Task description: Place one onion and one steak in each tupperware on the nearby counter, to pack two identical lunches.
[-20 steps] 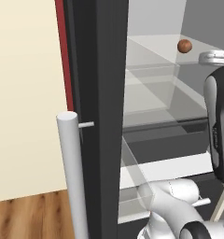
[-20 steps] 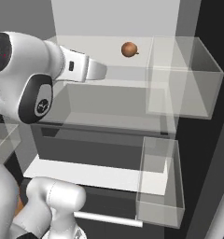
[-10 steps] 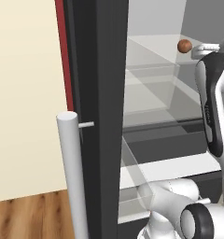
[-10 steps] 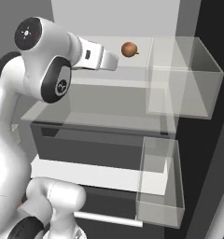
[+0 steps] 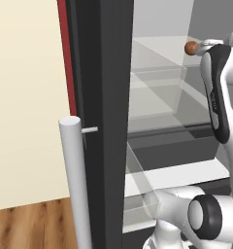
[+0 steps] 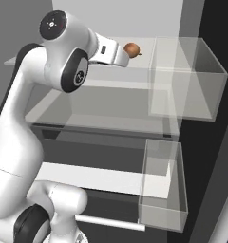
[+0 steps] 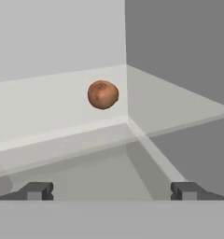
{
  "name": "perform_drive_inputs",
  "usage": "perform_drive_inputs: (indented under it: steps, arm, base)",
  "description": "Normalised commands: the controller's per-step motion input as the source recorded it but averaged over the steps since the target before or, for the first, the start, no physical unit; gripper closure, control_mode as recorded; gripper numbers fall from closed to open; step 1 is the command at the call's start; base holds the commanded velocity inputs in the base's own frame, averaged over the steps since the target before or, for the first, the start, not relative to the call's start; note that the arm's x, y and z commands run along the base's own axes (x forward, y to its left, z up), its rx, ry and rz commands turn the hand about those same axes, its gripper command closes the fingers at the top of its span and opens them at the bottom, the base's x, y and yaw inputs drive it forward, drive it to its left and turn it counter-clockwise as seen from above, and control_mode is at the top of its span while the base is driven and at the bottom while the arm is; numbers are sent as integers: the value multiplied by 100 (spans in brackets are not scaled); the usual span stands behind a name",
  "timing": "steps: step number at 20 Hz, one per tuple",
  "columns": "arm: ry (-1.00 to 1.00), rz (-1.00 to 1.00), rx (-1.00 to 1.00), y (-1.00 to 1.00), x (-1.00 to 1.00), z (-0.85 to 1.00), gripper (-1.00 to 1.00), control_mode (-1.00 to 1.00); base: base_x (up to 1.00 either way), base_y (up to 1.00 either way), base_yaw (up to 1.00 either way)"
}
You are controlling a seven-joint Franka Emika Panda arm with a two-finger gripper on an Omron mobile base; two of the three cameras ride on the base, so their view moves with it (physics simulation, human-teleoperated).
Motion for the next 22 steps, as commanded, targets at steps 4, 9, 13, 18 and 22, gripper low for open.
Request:
perform_drive_inputs:
  steps: [4, 9, 13, 18, 22]
  arm:
    - [0, 0, 0, 0, 41, -21, -100, -100]
    - [0, 0, 0, 0, 42, -5, -100, -100]
    - [0, 0, 0, 0, 45, 0, -100, -100]
    - [1, 0, 0, -1, 42, 0, -100, -100]
    - [1, 0, 0, -15, 33, 0, -100, -100]
  base:
    - [0, 0, 0]
    - [0, 0, 0]
    - [0, 0, 0]
    - [0, 0, 0]
    - [0, 0, 0]
